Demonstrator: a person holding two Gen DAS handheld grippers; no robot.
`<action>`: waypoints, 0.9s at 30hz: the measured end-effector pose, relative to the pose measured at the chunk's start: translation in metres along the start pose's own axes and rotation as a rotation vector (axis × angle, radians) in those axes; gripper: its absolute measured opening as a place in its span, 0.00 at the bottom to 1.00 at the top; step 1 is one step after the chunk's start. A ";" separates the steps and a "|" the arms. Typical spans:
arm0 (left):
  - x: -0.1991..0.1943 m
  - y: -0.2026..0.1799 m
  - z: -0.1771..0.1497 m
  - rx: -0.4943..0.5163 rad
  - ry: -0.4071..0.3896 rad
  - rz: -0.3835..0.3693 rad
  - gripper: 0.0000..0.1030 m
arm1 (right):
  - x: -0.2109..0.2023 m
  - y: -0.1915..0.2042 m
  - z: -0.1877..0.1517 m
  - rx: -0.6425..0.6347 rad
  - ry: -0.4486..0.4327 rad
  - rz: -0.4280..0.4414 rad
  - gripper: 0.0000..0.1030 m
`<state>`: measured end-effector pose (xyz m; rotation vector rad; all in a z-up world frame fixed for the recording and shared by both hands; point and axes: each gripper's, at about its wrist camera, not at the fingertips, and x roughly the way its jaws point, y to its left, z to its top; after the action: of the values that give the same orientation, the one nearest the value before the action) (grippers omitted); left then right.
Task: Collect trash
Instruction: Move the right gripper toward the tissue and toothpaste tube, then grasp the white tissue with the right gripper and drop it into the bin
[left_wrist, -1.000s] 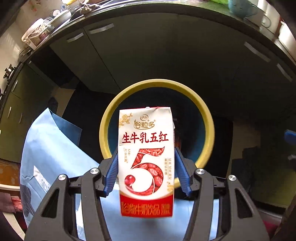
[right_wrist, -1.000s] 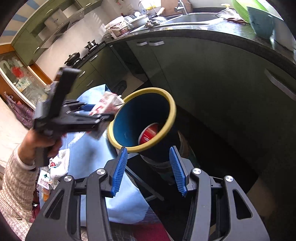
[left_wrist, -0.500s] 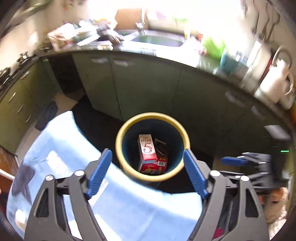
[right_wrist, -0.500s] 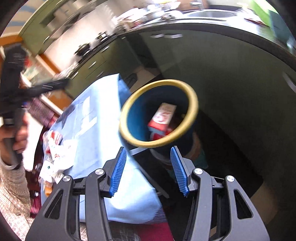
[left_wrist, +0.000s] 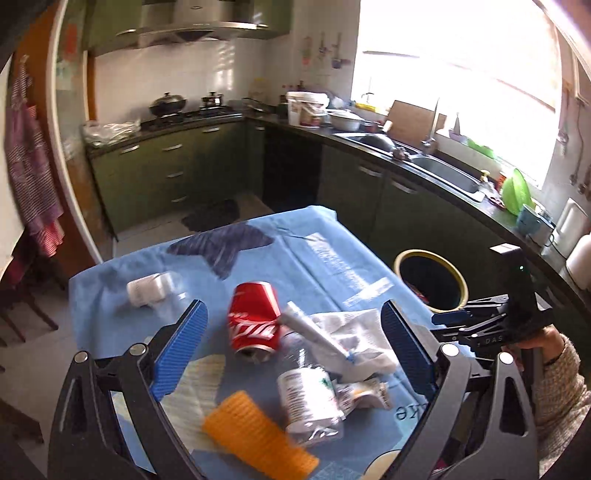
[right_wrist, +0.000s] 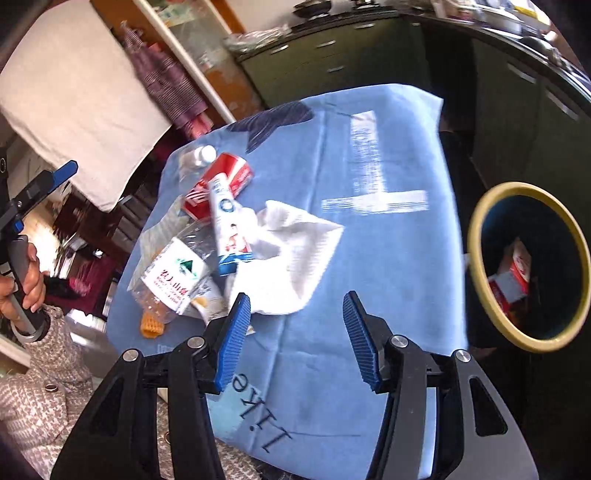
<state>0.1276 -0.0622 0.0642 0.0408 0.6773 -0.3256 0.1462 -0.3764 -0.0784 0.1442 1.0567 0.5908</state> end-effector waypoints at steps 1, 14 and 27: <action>-0.008 0.014 -0.010 -0.028 -0.009 0.017 0.87 | 0.012 0.008 0.005 -0.015 0.026 0.005 0.51; -0.013 0.056 -0.067 -0.183 0.022 0.010 0.88 | 0.096 0.002 0.024 -0.005 0.181 -0.151 0.30; 0.002 0.056 -0.076 -0.182 0.054 -0.011 0.88 | 0.002 0.054 0.059 -0.126 -0.109 -0.191 0.02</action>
<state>0.0996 0.0015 -0.0002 -0.1277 0.7581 -0.2726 0.1760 -0.3207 -0.0301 -0.0344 0.9135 0.4693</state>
